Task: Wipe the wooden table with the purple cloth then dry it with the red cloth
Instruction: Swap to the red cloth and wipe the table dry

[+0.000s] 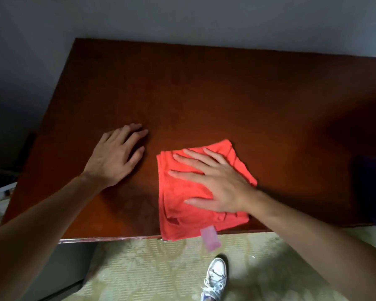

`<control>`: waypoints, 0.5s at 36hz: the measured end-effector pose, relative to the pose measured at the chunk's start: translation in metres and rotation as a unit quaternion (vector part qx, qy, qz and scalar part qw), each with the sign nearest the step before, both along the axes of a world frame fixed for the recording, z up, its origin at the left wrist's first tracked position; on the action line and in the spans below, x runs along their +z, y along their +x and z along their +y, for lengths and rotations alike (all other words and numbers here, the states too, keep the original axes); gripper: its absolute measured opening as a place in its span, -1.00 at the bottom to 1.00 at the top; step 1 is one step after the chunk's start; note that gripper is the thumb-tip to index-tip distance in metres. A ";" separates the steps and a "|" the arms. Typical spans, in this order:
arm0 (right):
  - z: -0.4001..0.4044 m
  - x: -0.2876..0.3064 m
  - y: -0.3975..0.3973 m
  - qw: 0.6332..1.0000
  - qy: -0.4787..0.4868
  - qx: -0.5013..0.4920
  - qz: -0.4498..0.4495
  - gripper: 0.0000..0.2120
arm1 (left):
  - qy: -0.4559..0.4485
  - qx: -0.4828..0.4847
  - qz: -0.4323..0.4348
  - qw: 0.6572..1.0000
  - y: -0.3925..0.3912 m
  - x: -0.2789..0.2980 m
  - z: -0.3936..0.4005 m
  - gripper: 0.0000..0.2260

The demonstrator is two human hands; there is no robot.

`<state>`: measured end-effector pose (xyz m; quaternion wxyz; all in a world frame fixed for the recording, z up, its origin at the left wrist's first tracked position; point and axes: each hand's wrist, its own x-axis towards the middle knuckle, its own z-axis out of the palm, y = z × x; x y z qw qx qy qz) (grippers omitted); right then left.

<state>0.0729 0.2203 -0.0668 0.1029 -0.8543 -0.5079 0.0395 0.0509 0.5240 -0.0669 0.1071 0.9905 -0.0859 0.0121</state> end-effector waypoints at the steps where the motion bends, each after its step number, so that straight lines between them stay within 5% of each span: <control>1: 0.003 0.001 0.015 1.000 0.000 0.025 0.004 -0.38 | -0.005 0.002 -0.003 1.000 0.000 -0.001 0.001 -0.54; 7: 0.028 -0.001 0.118 0.996 -0.010 0.087 -0.022 -0.44 | -0.023 0.022 -0.013 0.999 0.001 -0.004 0.000 -0.59; 11: 0.054 -0.002 0.198 0.996 -0.020 0.078 -0.045 -0.44 | -0.022 0.097 -0.010 0.995 -0.001 -0.001 0.000 -0.58; 18: 0.098 0.003 0.311 0.998 -0.021 0.033 -0.043 -0.41 | -0.003 0.094 0.002 0.996 0.003 -0.001 0.000 -0.57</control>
